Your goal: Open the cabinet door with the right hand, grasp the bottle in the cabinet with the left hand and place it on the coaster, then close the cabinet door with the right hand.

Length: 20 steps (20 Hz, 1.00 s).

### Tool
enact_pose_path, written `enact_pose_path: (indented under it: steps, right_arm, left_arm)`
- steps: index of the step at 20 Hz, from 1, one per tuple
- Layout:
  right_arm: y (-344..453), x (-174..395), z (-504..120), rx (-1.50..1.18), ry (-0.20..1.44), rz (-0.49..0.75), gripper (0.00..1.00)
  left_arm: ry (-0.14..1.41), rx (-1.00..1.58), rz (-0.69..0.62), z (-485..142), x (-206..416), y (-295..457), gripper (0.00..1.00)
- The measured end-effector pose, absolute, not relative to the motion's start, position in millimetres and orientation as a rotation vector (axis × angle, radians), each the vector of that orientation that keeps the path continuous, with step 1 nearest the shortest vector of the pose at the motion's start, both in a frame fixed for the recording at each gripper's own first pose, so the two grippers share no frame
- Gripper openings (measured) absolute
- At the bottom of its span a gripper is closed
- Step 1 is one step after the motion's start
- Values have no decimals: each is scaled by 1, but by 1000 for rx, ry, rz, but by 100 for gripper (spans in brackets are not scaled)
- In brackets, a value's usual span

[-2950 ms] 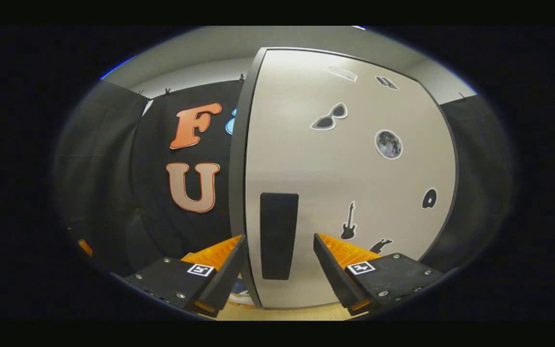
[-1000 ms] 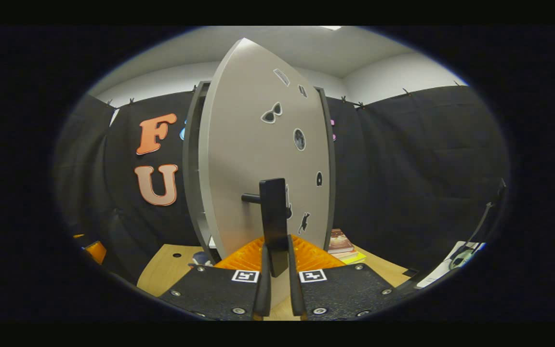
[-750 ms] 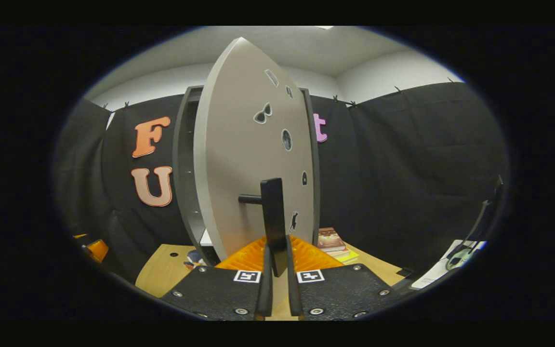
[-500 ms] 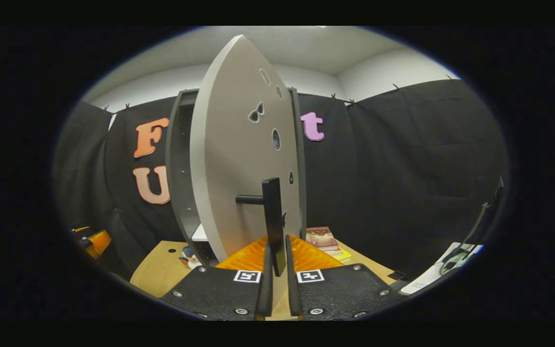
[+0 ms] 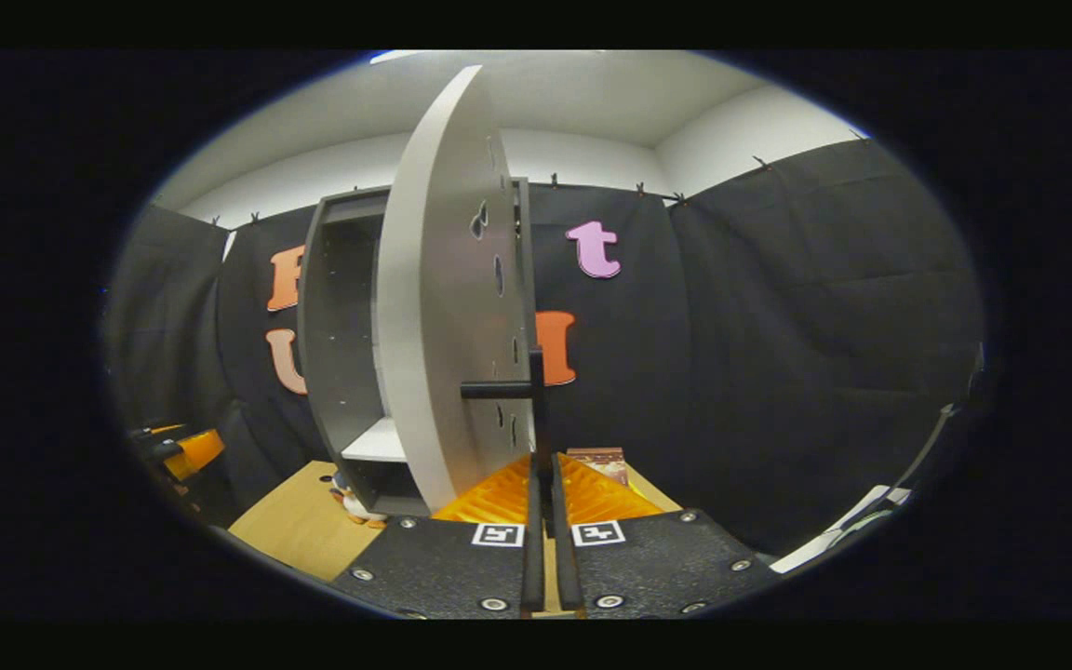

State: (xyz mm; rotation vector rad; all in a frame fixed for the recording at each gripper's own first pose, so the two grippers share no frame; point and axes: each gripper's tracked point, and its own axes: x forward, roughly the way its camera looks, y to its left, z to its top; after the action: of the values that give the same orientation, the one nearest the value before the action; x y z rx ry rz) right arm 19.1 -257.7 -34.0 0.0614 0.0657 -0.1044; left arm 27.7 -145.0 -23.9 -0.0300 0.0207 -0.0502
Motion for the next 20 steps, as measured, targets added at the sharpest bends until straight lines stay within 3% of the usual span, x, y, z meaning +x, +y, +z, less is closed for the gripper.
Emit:
enact_pose_path:
  steps: [7, 11, 12, 20]
  right_arm:
    - [-295, 23, -34, 76, 59, 5, 4]
    - [-302, 26, -33, 95, 46, 62, 0]
    - [-302, 26, -35, 104, 45, 74, 4]
    - [-304, -4, -31, 23, 49, 15, 6]
  left_arm:
    - [40, -25, -41, -31, 18, -179, 99]
    - [67, -41, -38, -39, 19, -186, 99]
    - [66, -41, -41, -39, 20, -188, 99]
    - [67, -21, -15, -42, 32, -194, 99]
